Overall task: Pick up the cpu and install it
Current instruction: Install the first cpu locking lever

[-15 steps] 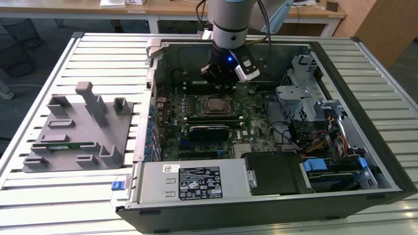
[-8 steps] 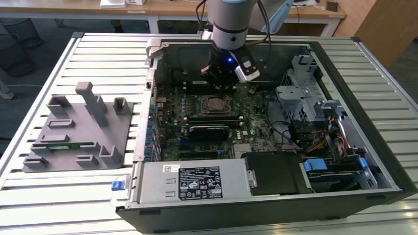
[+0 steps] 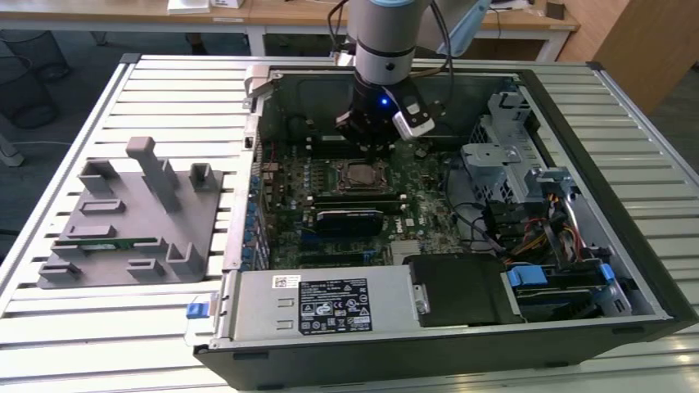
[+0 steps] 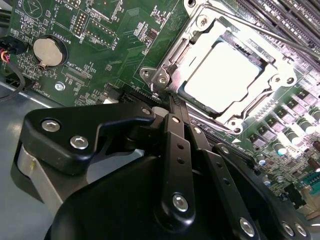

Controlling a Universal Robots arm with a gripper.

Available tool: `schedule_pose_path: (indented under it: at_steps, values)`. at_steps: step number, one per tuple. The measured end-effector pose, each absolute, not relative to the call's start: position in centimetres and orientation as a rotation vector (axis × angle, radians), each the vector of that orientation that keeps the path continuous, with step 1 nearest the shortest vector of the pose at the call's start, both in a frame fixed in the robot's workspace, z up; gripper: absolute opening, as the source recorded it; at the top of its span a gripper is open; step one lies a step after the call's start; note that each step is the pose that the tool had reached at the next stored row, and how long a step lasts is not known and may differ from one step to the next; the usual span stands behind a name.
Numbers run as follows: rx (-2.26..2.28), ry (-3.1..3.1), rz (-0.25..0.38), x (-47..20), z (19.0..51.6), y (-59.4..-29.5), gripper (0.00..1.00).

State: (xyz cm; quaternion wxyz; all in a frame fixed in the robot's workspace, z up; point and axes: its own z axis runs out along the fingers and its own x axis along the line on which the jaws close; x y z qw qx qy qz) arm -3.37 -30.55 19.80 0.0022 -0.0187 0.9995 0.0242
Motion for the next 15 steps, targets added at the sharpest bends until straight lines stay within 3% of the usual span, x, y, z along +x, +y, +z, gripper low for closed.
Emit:
schedule_pose_path:
  at_steps: [15]
  values:
    - [-0.059, 3.136, 0.075, -3.7, 20.03, -30.61, 0.11]
